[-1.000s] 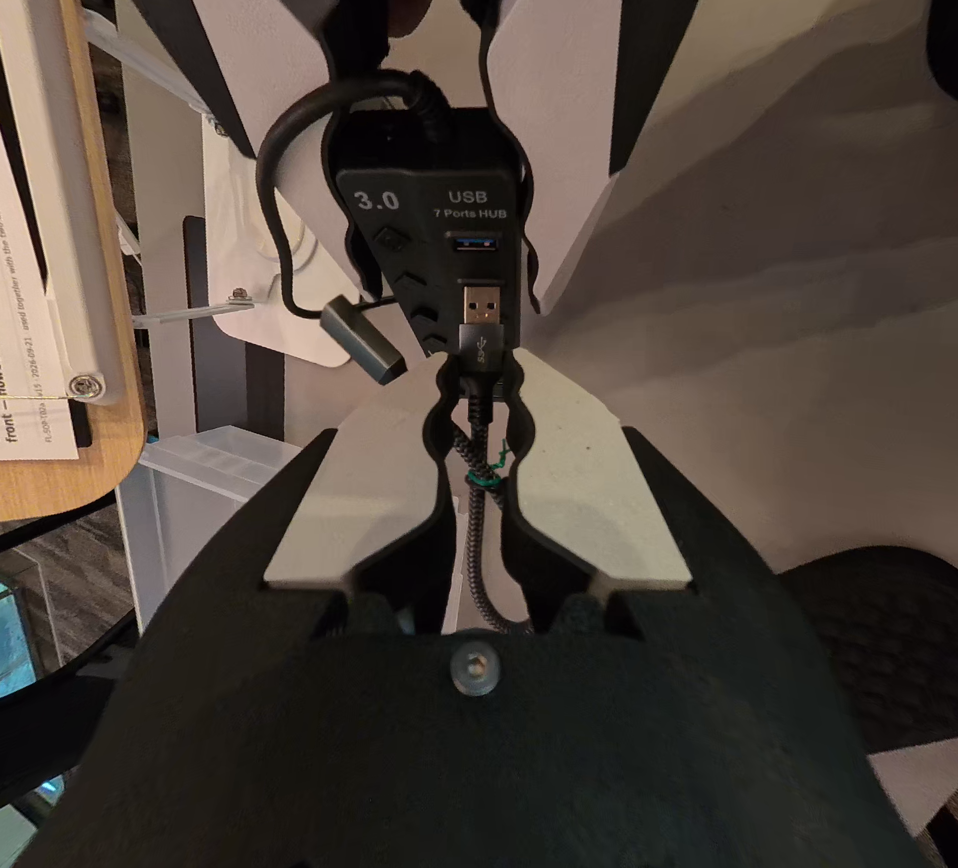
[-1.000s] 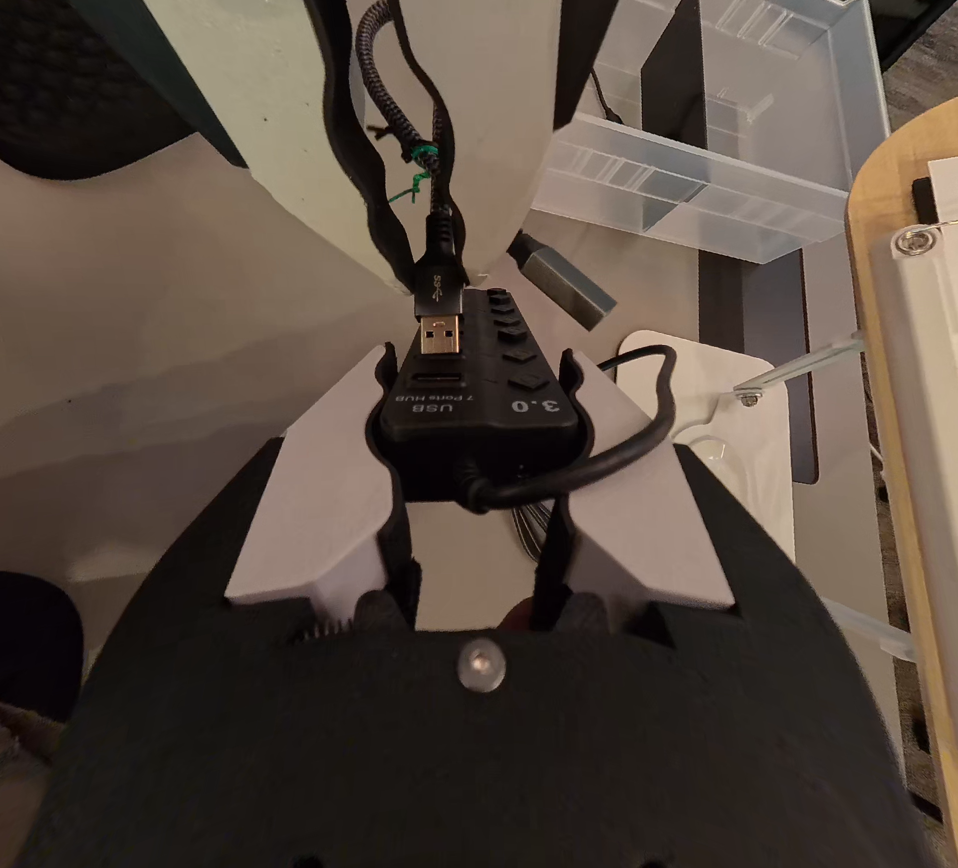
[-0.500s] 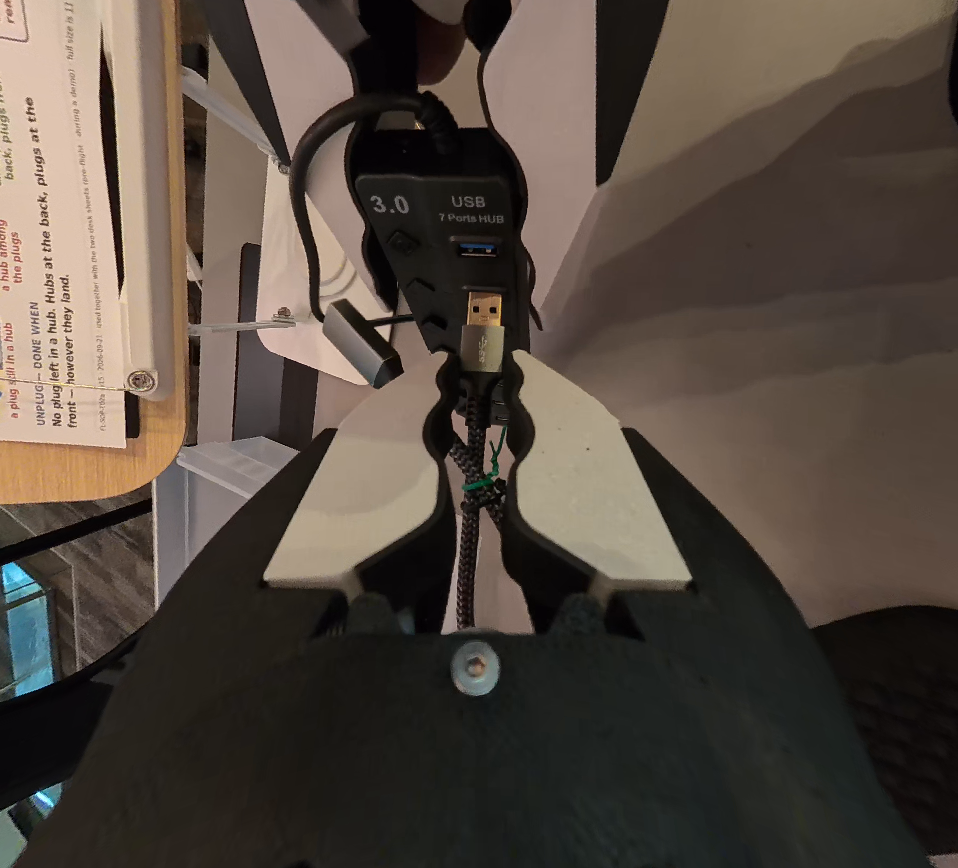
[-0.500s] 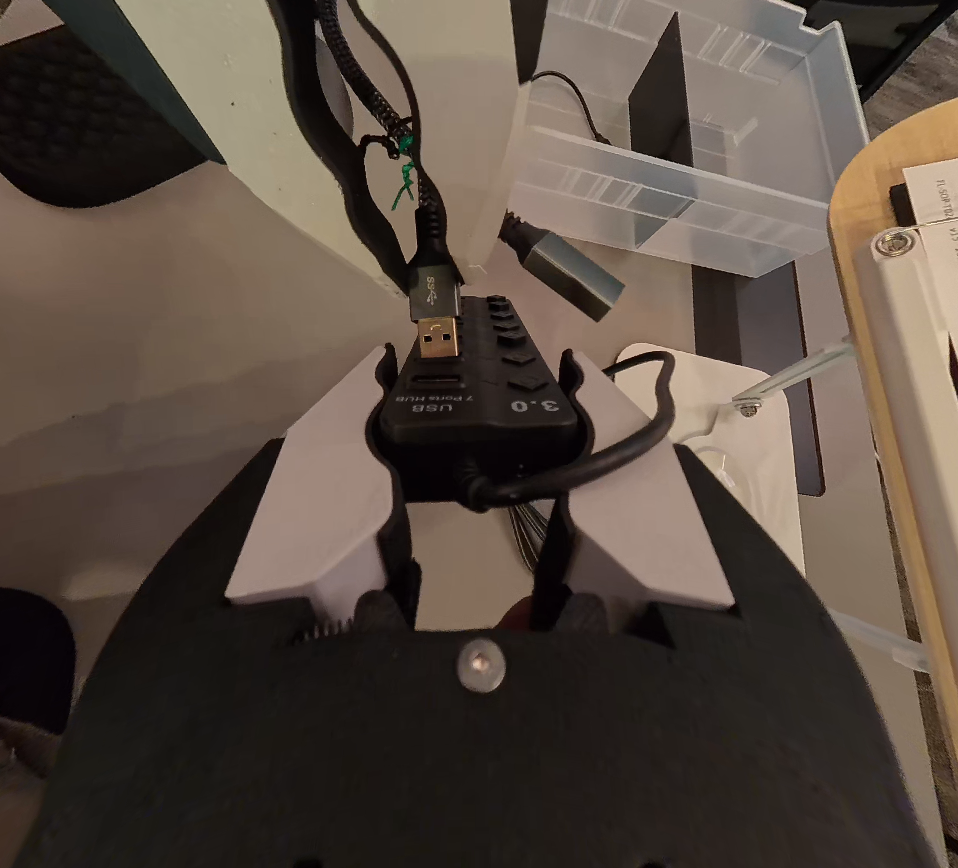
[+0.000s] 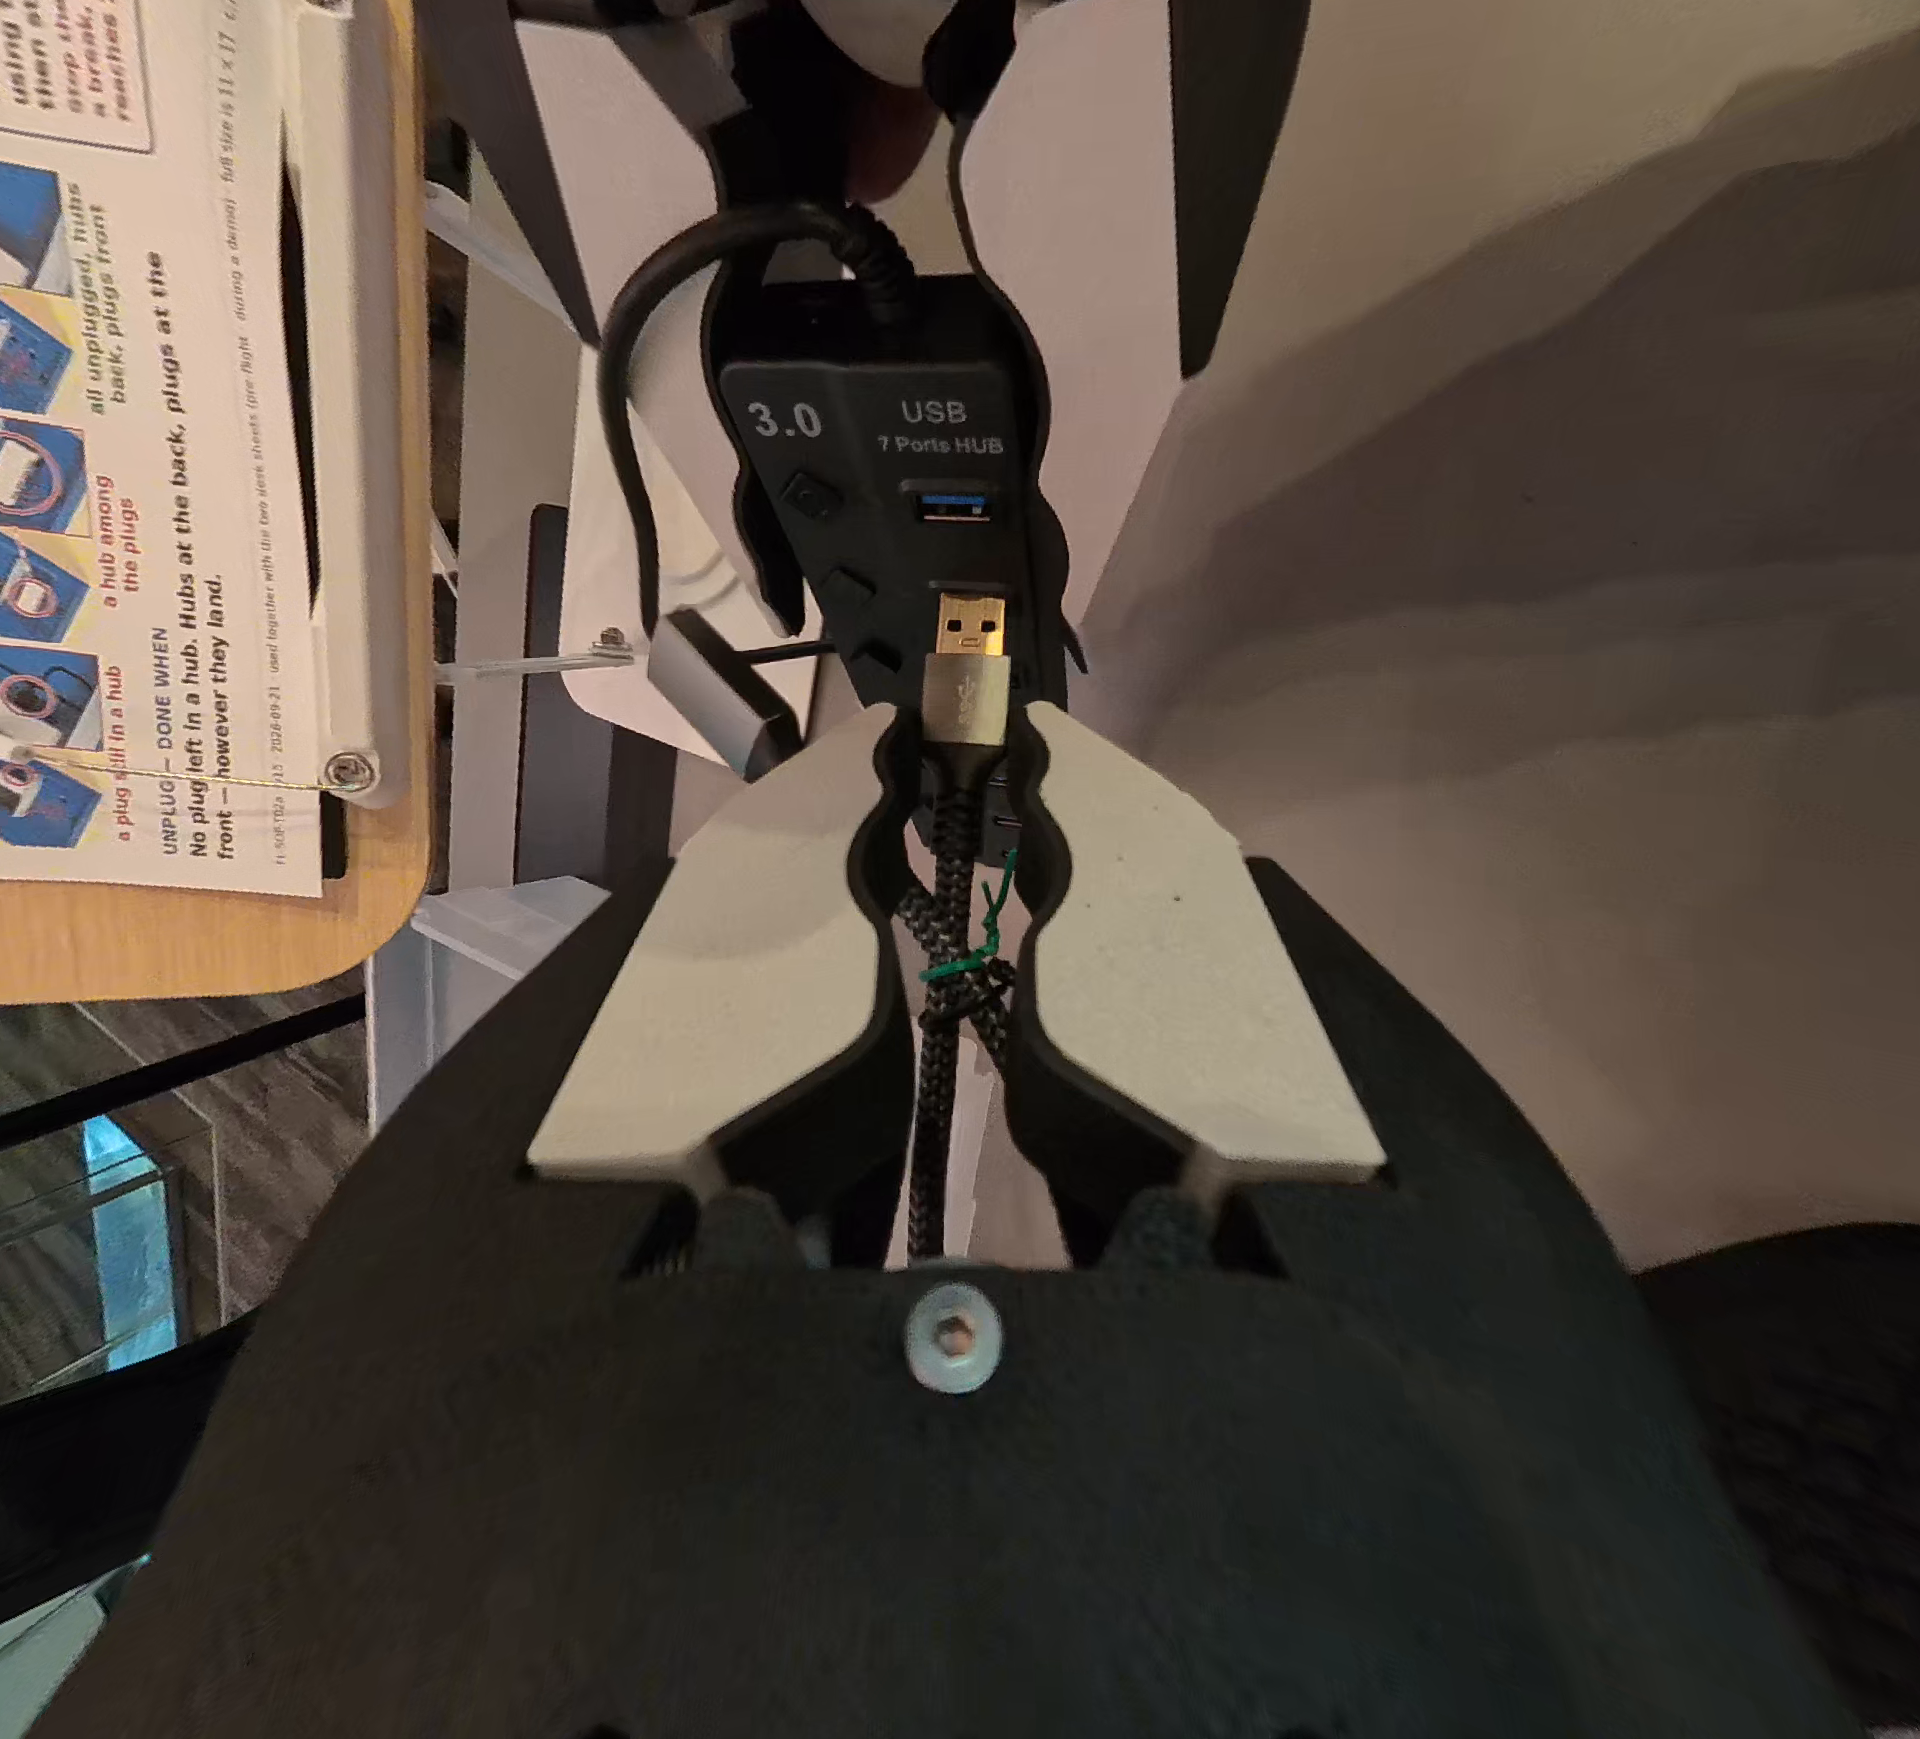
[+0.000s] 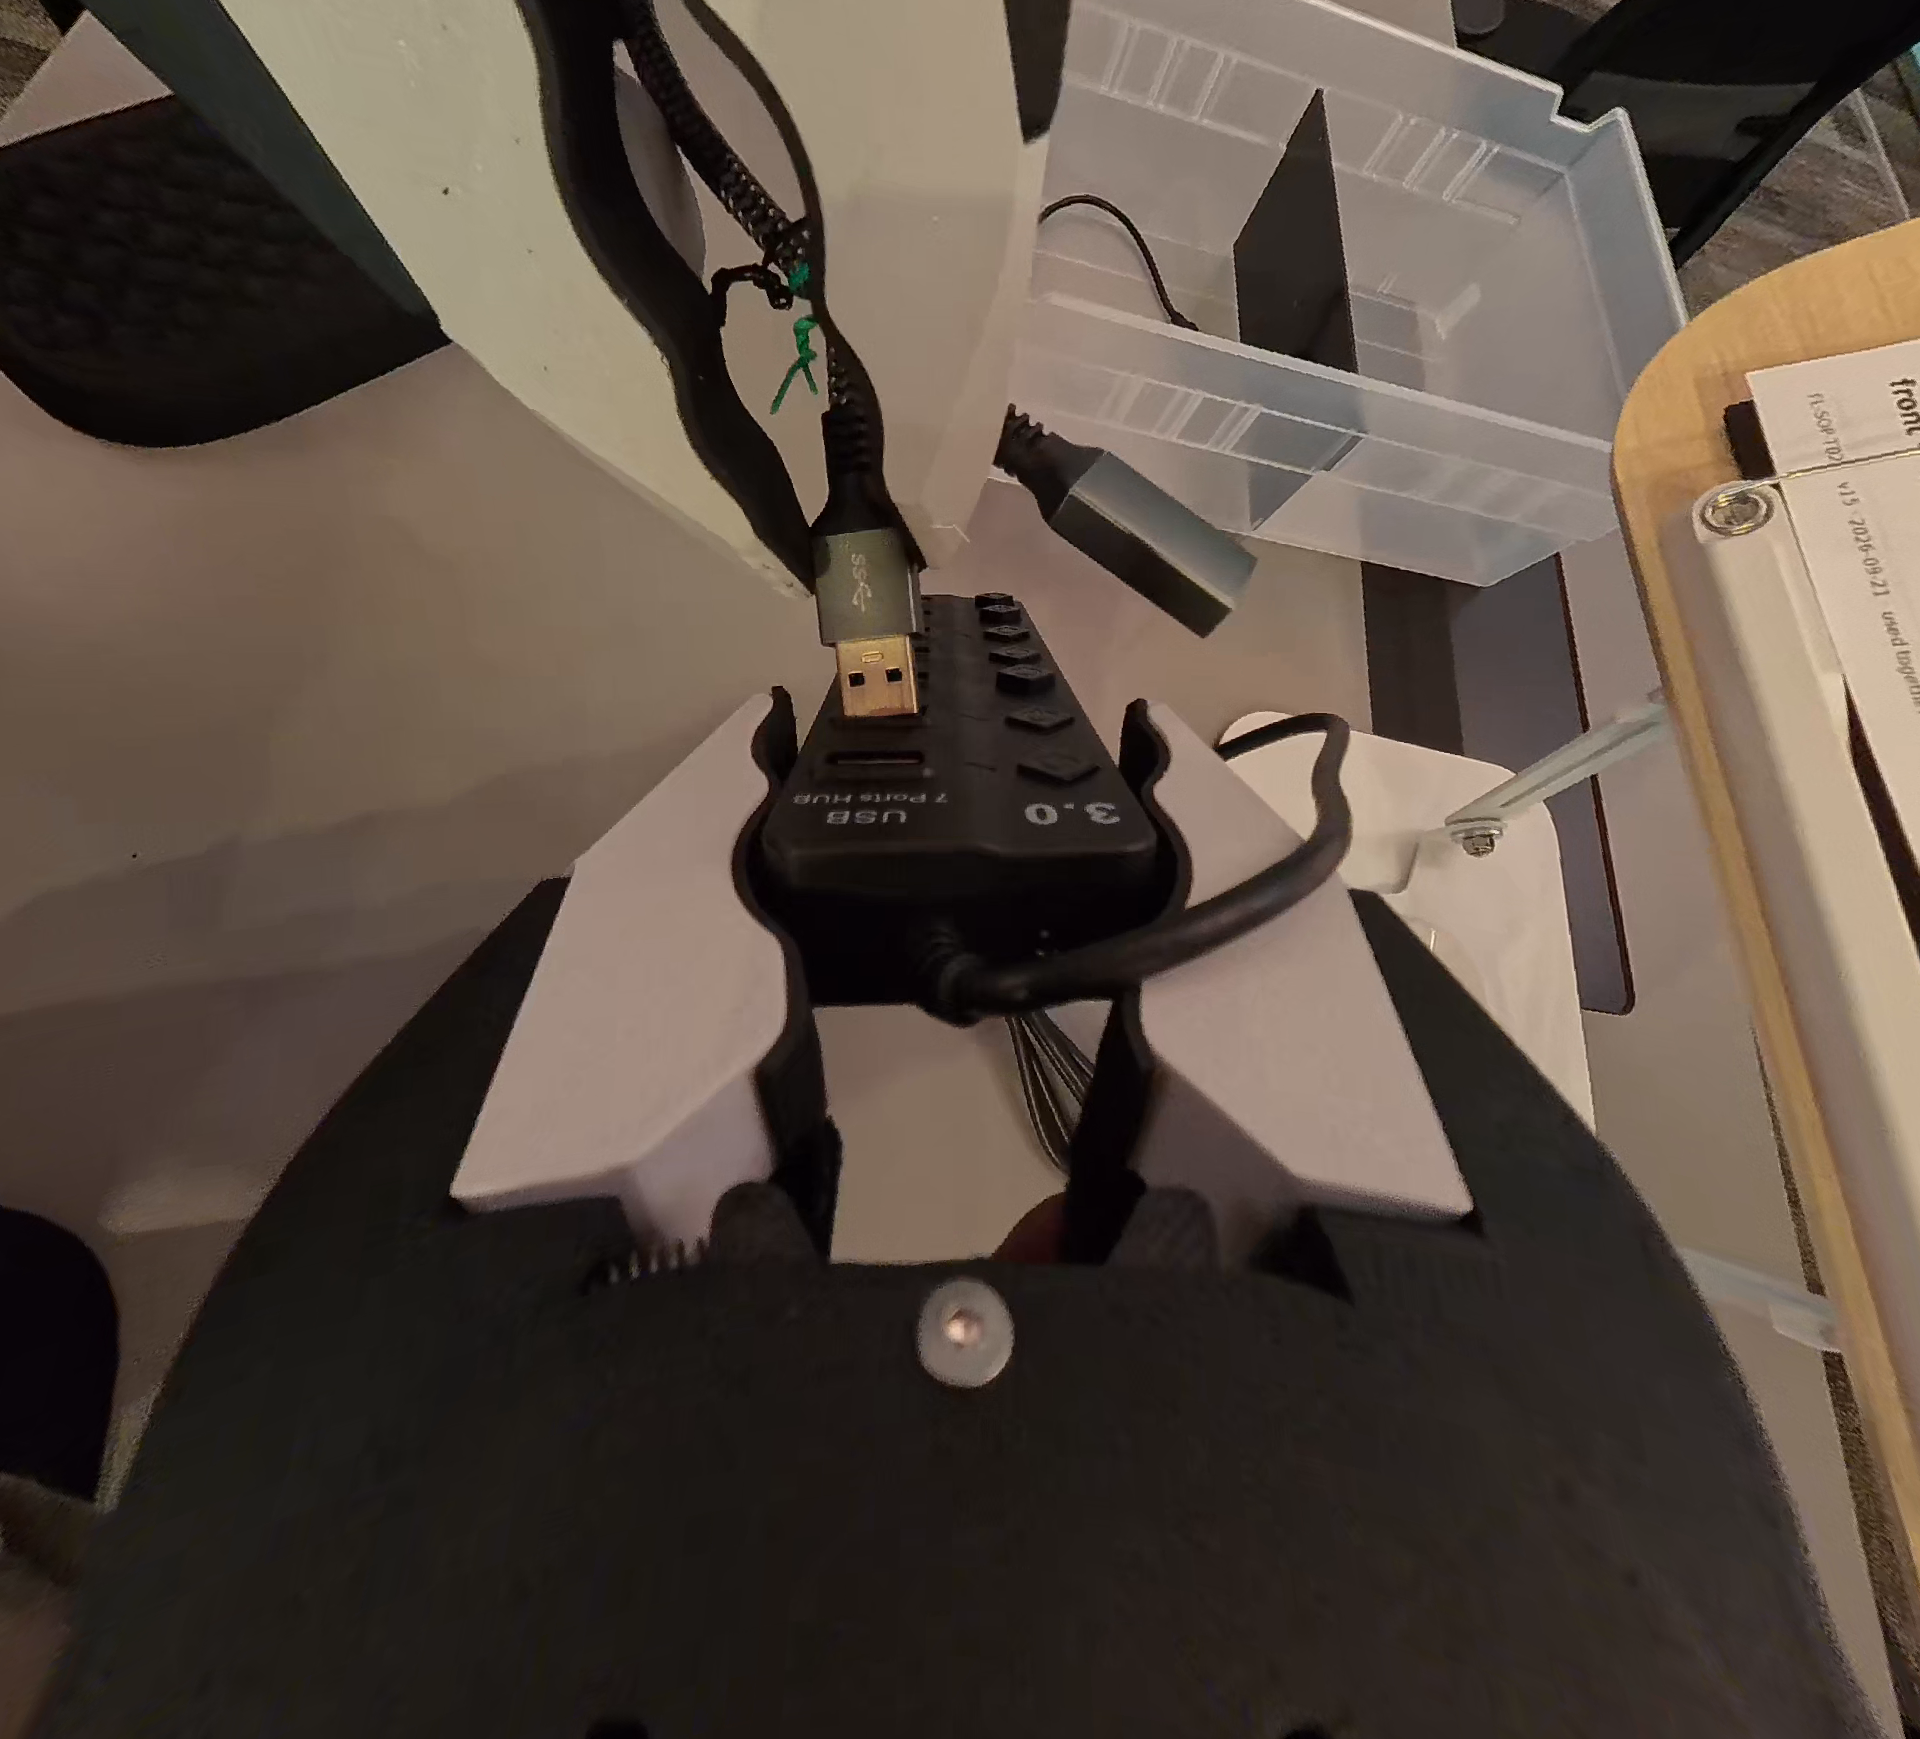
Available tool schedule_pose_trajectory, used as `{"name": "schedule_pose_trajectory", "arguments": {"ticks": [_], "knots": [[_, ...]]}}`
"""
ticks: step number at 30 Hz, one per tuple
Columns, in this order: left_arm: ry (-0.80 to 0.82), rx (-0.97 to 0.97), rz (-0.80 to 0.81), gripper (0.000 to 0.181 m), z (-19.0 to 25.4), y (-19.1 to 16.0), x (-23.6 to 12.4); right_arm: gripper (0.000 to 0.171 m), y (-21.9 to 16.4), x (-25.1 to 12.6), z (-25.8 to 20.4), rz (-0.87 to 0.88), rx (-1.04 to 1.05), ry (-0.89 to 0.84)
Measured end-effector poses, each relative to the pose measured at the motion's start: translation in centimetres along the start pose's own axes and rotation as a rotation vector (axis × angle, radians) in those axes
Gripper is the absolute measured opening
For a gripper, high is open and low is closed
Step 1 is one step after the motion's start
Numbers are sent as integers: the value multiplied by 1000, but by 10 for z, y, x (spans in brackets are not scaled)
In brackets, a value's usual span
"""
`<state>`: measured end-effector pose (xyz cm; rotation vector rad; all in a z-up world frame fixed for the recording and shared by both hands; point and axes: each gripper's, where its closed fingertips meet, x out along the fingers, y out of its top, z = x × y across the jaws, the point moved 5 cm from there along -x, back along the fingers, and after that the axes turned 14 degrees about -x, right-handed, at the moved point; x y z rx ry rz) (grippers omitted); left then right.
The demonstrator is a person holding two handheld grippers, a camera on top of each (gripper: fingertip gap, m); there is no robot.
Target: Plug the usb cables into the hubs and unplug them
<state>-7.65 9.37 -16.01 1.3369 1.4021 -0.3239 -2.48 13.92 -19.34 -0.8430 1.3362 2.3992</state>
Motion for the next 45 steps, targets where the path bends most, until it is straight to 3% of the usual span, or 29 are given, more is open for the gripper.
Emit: {"name": "schedule_pose_trajectory", "arguments": {"ticks": [19, 25, 33, 45], "knots": [[-93, 28, -170, 16, -4, 14, 9, 61, 8, 1, 2, 82, -20, -20], [-144, -17, -95, 16, -5, 11, 14, 60, 2, 0, 2, 144, -5, -10], [-145, -17, 128, 16, -3, 16, 1, 61, 6, -19, 4, 398, 18, -14], [-154, 16, 177, 15, -1, 20, -7, 60, 17, -27, 2, 452, -35, -39]]}}
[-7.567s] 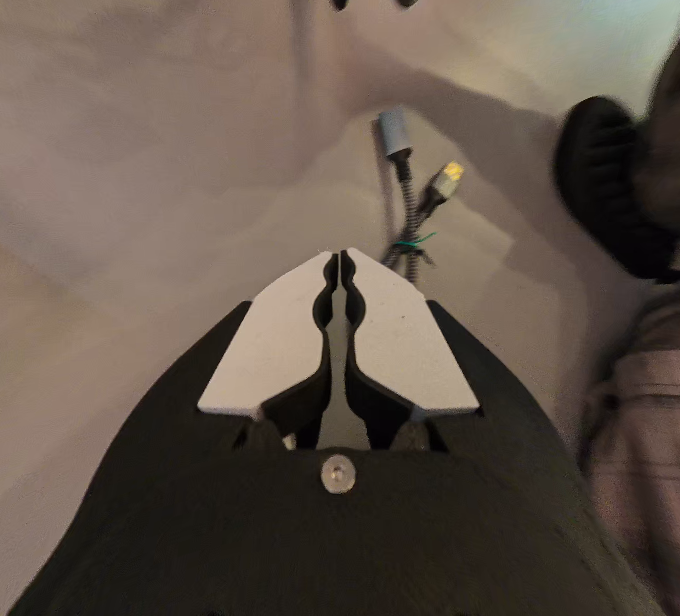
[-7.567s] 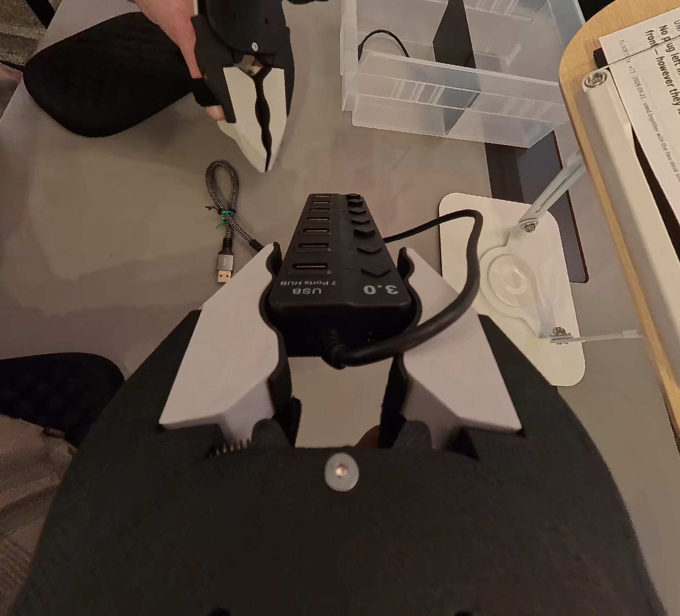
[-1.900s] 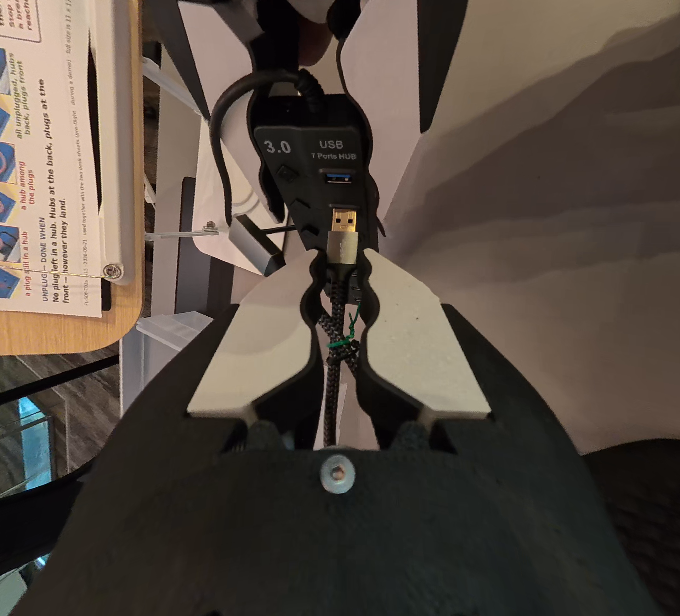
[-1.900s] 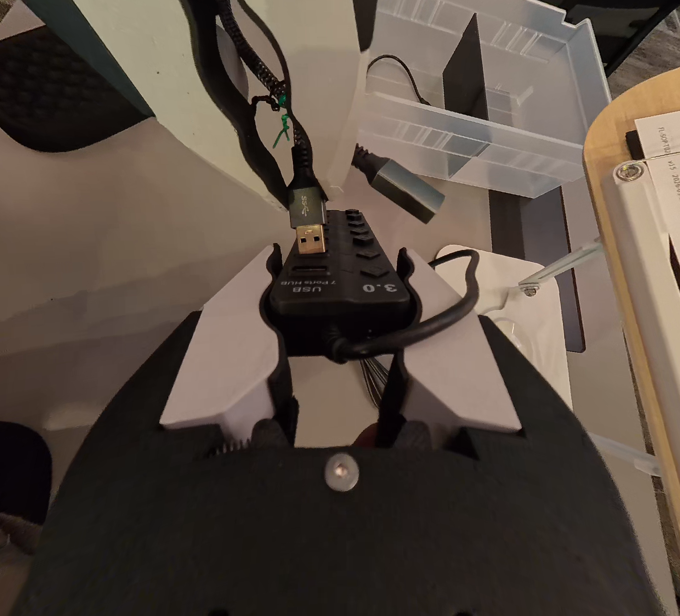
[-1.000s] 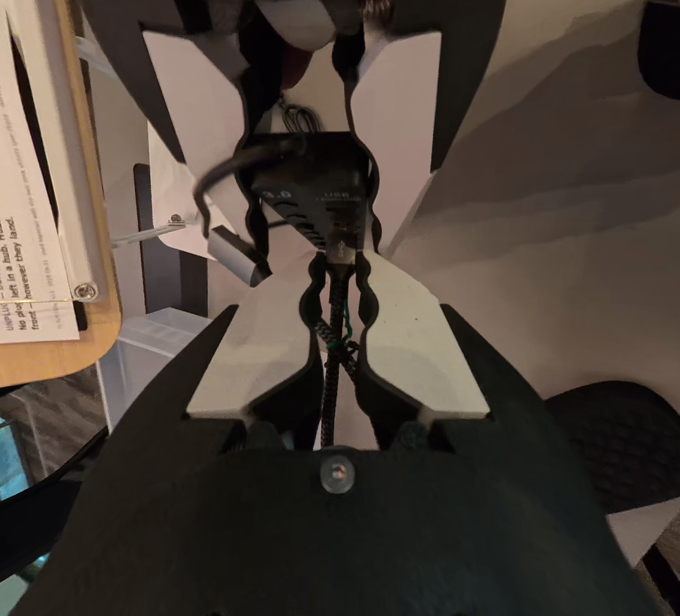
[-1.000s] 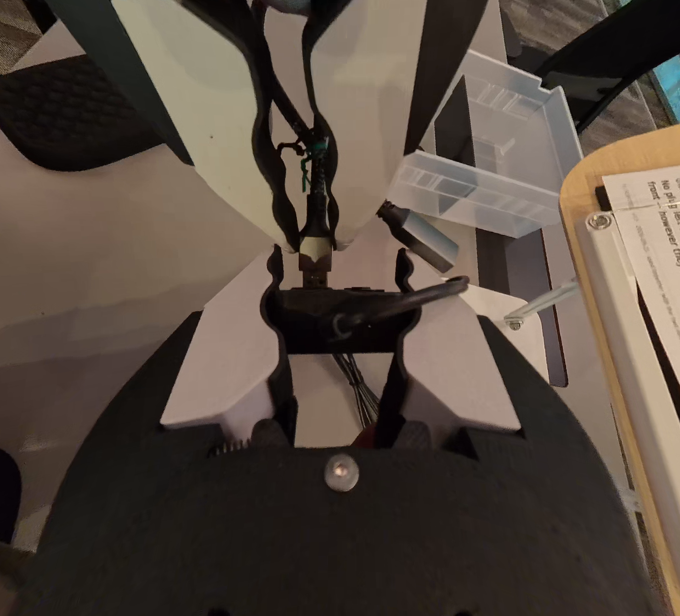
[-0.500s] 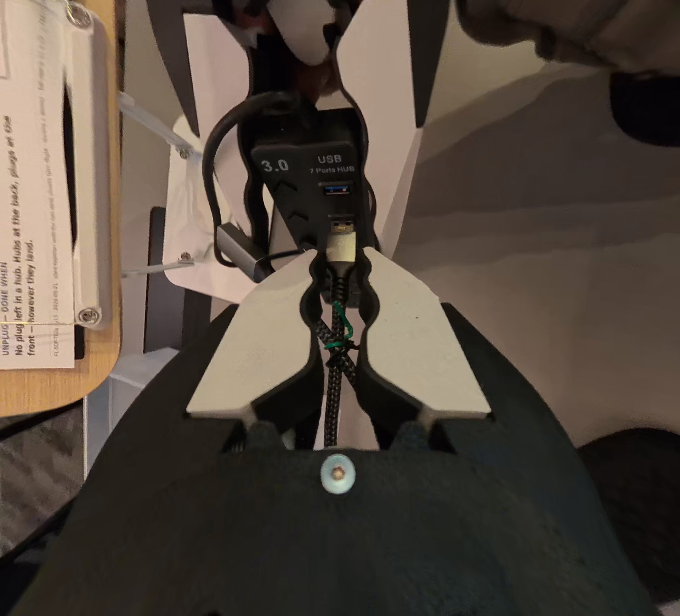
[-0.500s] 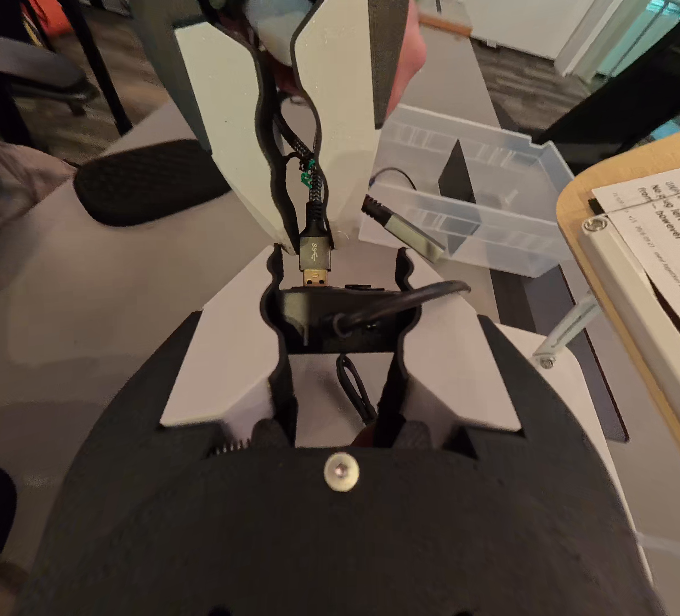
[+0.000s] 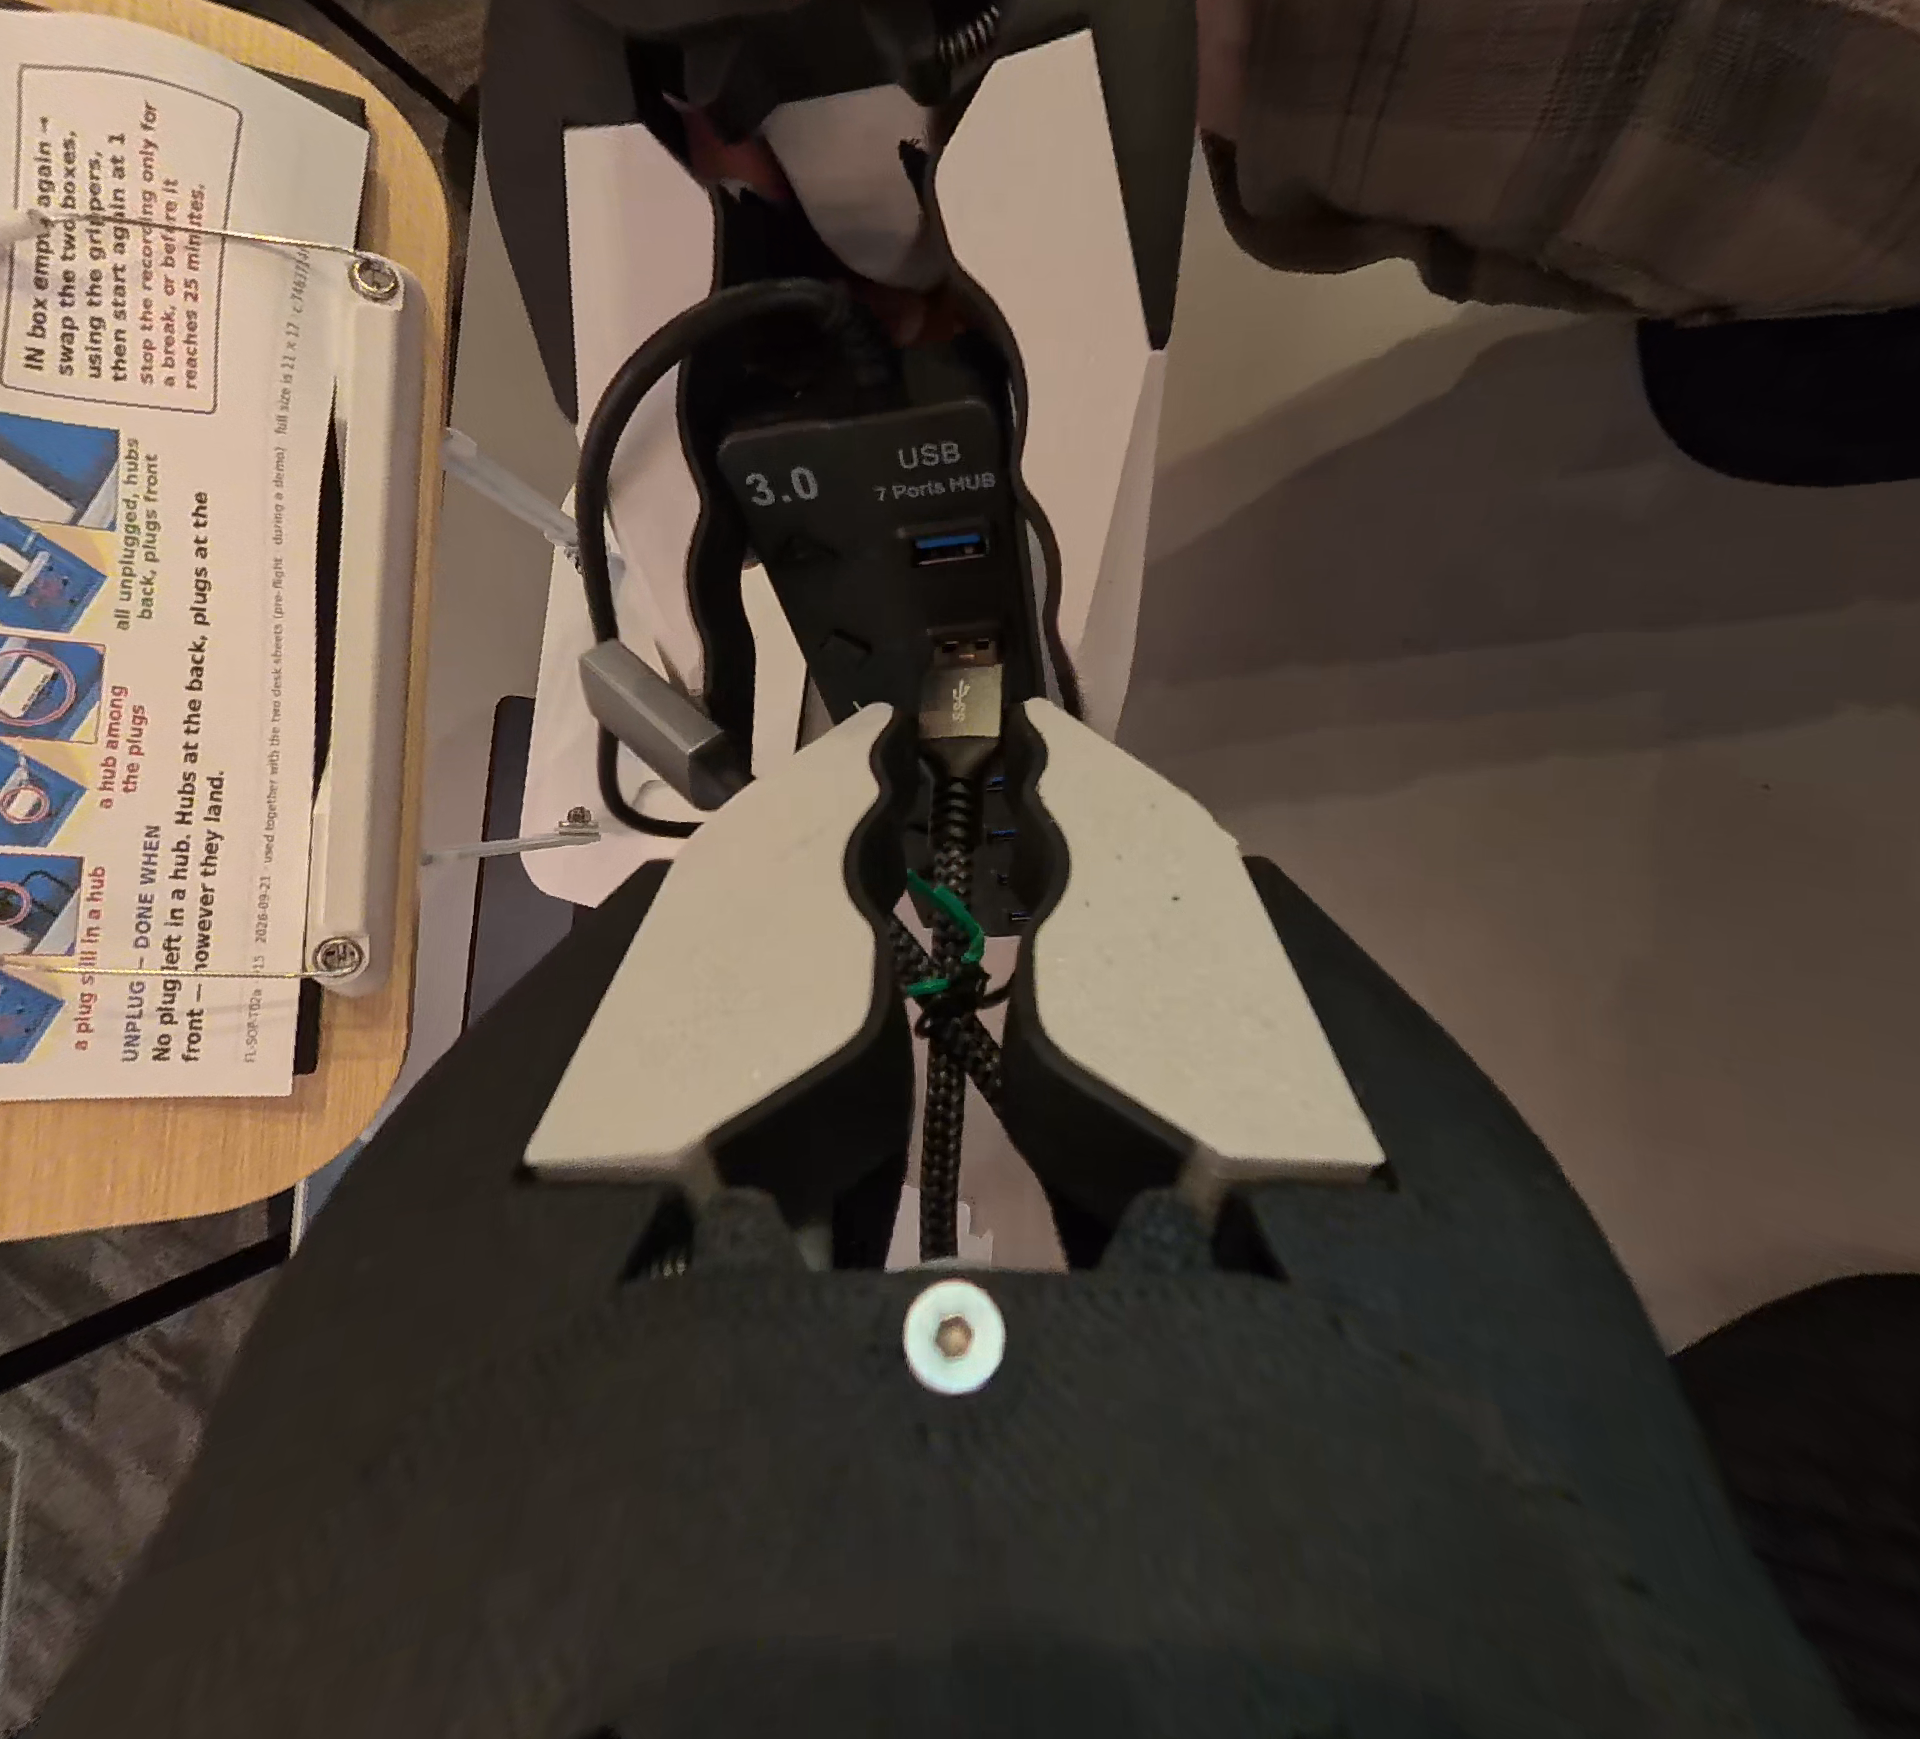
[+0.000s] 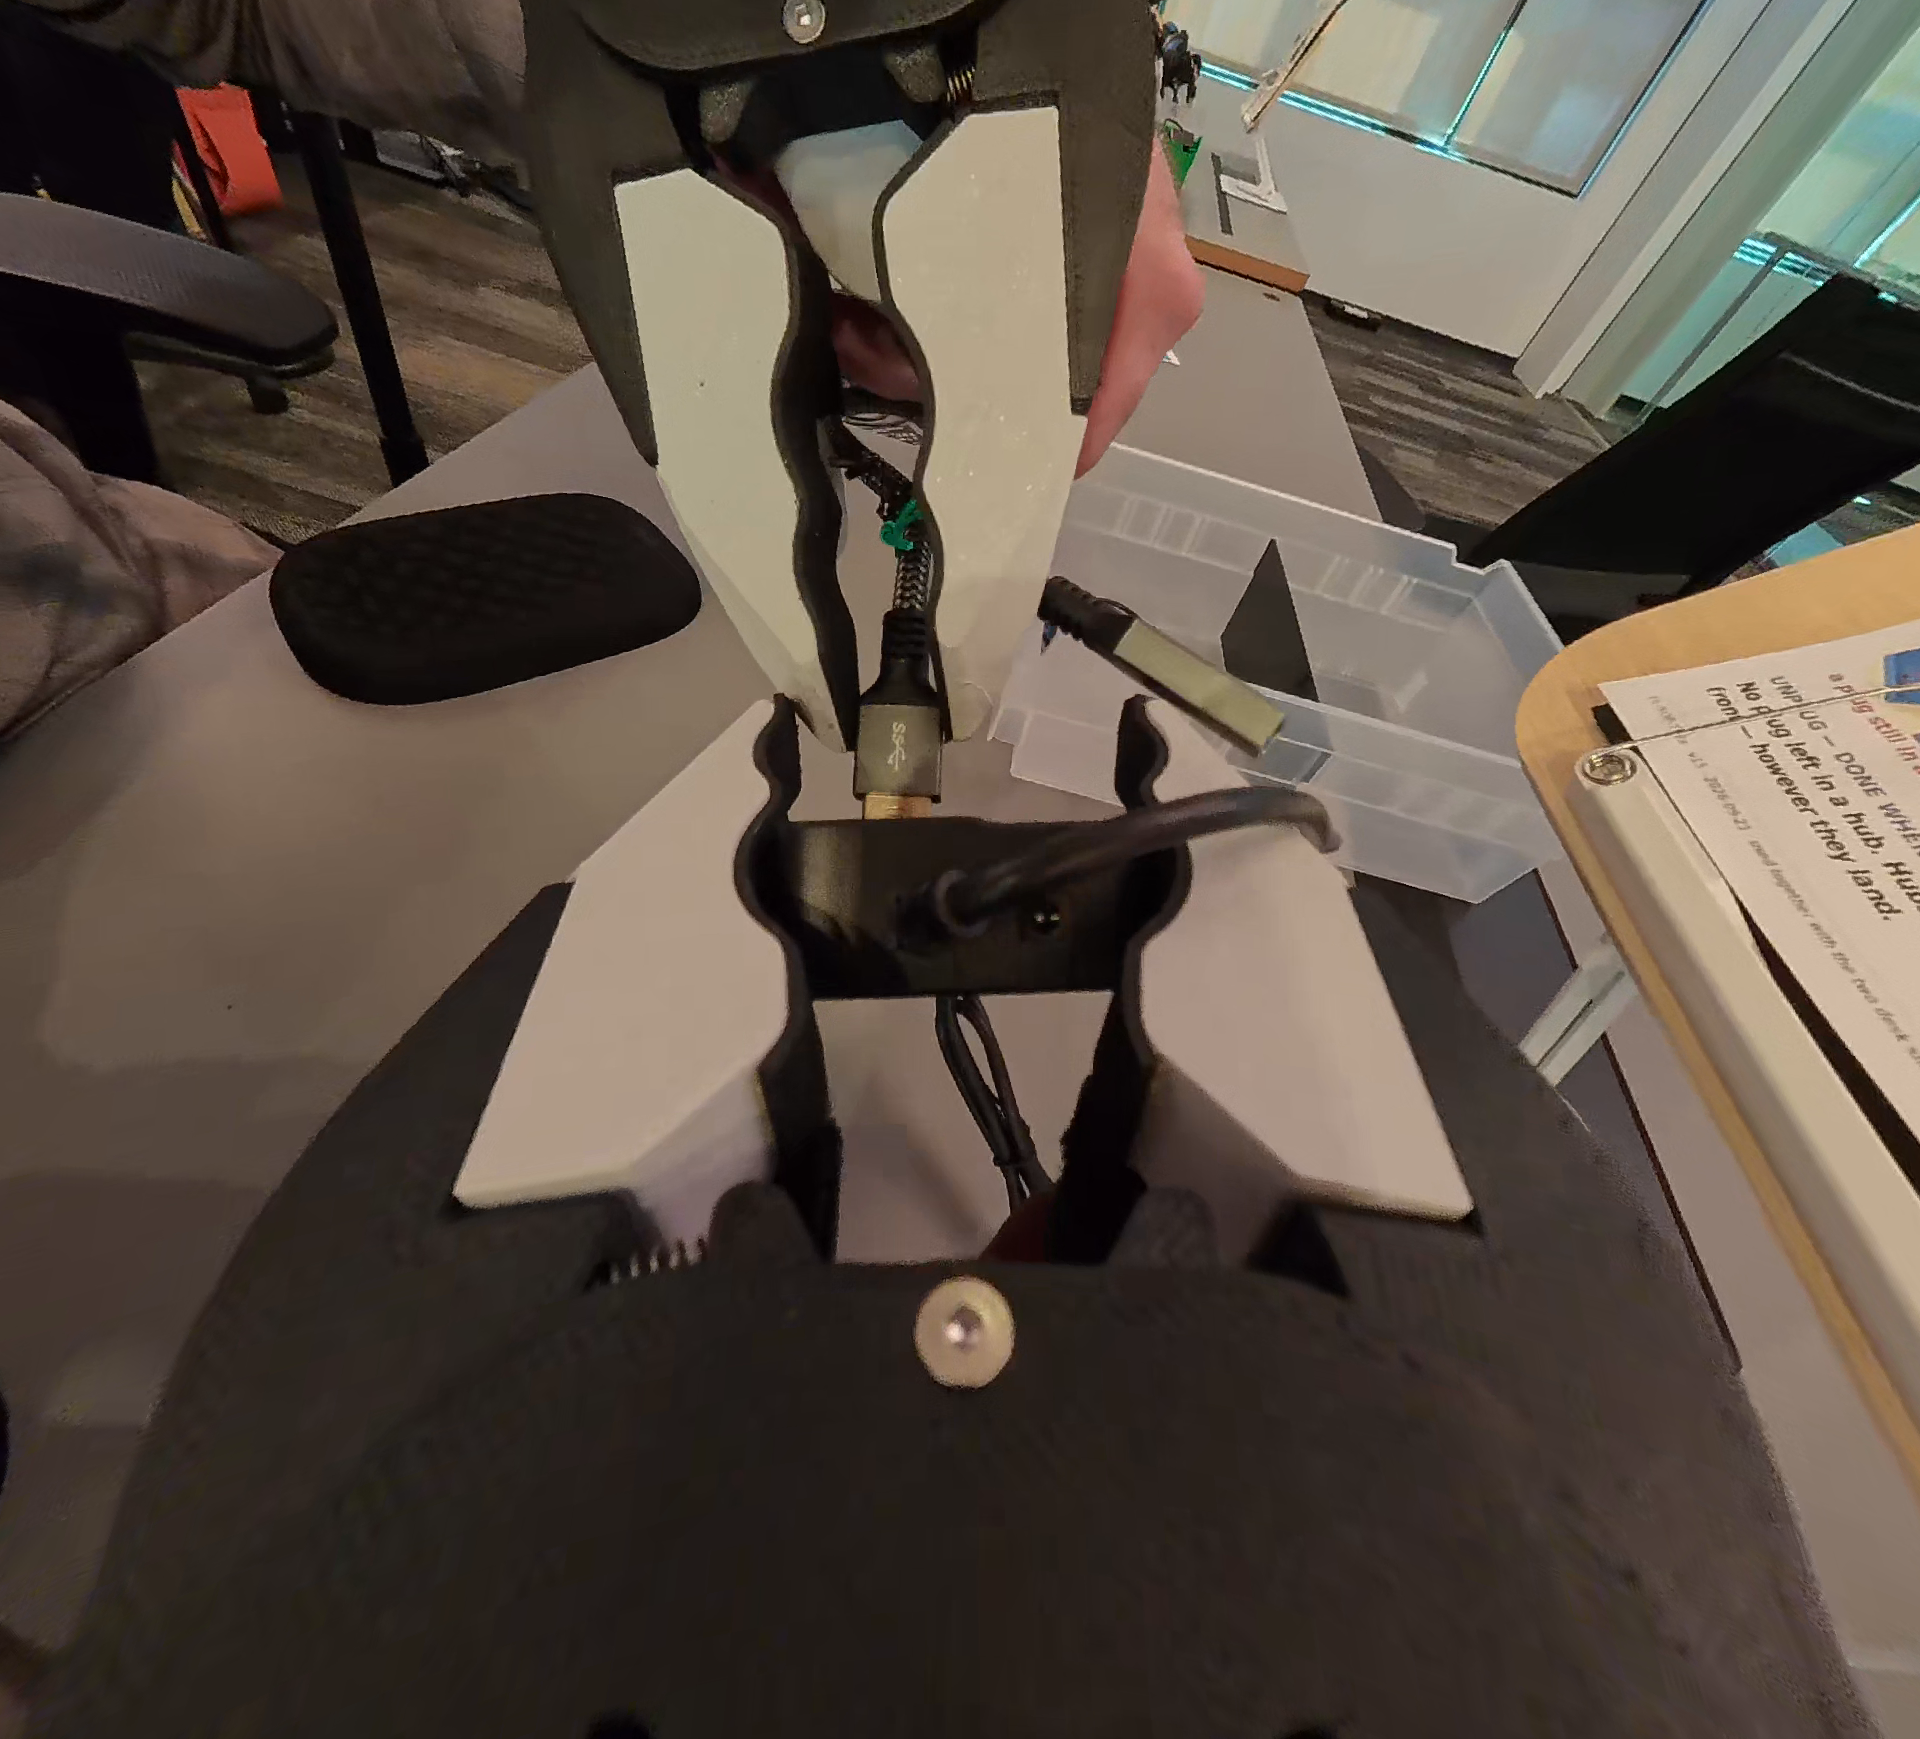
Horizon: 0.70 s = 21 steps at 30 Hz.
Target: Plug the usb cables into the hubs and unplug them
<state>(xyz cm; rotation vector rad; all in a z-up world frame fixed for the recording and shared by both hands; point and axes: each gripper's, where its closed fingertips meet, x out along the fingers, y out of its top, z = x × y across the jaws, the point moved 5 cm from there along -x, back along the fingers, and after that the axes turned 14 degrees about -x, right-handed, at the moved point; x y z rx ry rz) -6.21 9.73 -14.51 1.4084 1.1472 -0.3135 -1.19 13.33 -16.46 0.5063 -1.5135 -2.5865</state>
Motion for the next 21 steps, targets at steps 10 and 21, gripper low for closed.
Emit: {"name": "schedule_pose_trajectory", "arguments": {"ticks": [10, 21], "knots": [[10, 2, 148, 16, -1, 10, -7, 60, 8, -12, 5, 116, 4, -37], [-15, 3, 165, 16, -1, 13, -15, 60, 14, -12, 5, 158, 3, -40]]}}
